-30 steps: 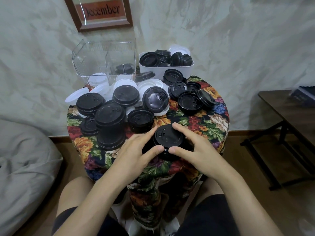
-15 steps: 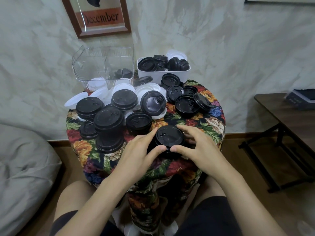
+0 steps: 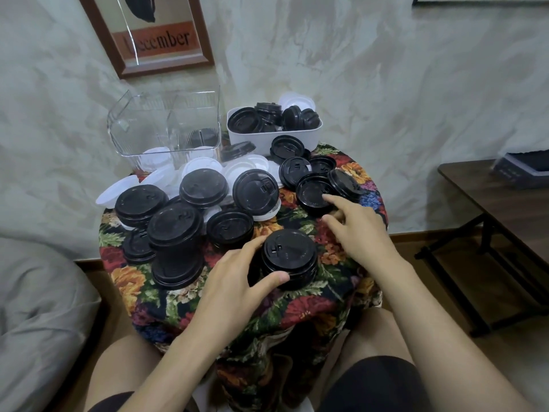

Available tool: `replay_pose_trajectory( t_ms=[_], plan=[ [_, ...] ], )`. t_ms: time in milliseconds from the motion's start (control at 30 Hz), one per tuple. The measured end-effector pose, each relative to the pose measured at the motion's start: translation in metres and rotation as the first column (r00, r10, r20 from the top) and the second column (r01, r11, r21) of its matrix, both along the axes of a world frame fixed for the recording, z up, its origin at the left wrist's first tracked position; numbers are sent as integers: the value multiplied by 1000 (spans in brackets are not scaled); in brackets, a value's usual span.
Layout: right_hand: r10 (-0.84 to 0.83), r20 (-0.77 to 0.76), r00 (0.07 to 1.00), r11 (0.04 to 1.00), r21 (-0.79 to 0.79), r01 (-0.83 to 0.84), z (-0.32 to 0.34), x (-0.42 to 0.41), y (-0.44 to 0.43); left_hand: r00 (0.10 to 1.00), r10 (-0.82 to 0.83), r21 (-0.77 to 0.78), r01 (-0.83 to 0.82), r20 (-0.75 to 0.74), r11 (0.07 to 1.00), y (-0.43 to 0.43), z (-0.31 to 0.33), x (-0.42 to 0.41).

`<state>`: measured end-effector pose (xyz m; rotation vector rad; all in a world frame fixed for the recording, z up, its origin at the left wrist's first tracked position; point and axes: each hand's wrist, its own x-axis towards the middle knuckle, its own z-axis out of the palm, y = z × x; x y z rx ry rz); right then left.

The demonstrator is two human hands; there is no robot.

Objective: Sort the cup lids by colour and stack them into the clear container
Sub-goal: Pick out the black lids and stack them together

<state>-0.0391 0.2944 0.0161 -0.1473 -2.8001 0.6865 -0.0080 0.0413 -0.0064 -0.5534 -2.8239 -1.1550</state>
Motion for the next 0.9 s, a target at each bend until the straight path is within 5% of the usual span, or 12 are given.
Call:
replay_pose_trajectory(
  t_ms=[100, 200, 567, 700, 900],
  plan=[
    [-12, 0, 1000, 984, 178, 11, 0, -13, -1, 1000, 27, 20, -26, -1, 999, -2, -1, 1],
    [28, -66, 997, 980, 197, -15, 2, -14, -4, 1000, 22, 36, -22, 14, 999, -2, -2, 0],
    [48, -125, 991, 899, -427, -97, 3, -5, -15, 1000, 12, 33, -13, 28, 999, -3, -3, -1],
    [12, -266, 964, 784, -596, -174, 15, 7, -15, 999, 15, 31, -16, 35, 999, -3, -3, -1],
    [21, -209, 978, 516, -836, -190, 35, 36, -19, 999, 14, 23, -16, 53, 1000, -3, -2, 0]
  ],
)
